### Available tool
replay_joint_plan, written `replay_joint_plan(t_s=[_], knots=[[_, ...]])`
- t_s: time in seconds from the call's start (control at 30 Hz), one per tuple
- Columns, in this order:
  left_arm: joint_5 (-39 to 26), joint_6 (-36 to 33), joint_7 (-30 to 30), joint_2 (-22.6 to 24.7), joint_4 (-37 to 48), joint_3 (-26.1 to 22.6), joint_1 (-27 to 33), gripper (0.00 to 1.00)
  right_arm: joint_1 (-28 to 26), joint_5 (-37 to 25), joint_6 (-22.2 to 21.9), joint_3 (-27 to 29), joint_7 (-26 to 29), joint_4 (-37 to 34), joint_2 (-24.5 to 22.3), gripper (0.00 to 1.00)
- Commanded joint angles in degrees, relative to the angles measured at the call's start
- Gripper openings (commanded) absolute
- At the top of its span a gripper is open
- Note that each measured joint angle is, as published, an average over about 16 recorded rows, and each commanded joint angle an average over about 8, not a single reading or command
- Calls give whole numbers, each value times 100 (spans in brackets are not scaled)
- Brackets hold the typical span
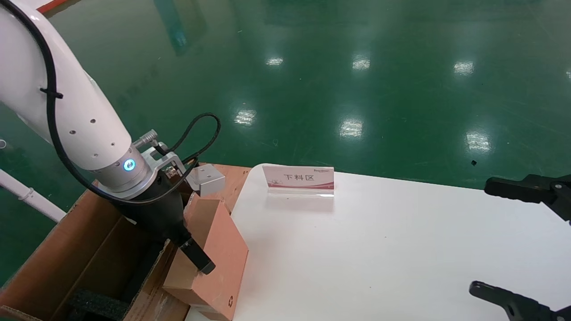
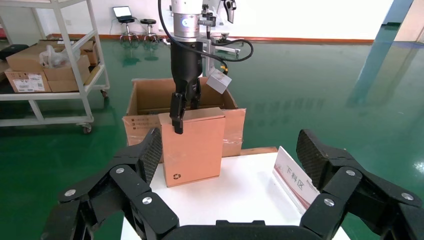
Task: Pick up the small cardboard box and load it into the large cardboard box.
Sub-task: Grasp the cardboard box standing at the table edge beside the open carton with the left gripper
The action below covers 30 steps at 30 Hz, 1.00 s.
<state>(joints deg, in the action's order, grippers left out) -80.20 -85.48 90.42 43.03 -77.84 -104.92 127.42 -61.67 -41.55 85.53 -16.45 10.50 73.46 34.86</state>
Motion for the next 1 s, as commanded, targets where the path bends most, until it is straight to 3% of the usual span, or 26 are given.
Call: replay_joint_plan(t_s=[0.03, 0.13, 0.17, 0.2, 0.23, 1.0], knots=[[-2, 0, 0, 2, 1, 4, 0, 45, 0, 0, 0, 0, 0, 0, 0, 65], [-3, -3, -1, 3, 1, 11, 6, 8, 0, 0, 0, 0, 0, 0, 0, 28], [-4, -3, -1, 4, 1, 14, 7, 0, 0, 1, 0, 0, 0, 0, 0, 15], [-4, -4, -1, 4, 1, 16, 9, 0, 0, 1, 0, 0, 0, 0, 0, 3], [-5, -4, -2, 4, 1, 17, 10, 0, 0, 1, 0, 0, 0, 0, 0, 0], [-13, -14, -9, 11, 1, 34, 22, 0, 0, 1, 0, 0, 1, 0, 0, 0]])
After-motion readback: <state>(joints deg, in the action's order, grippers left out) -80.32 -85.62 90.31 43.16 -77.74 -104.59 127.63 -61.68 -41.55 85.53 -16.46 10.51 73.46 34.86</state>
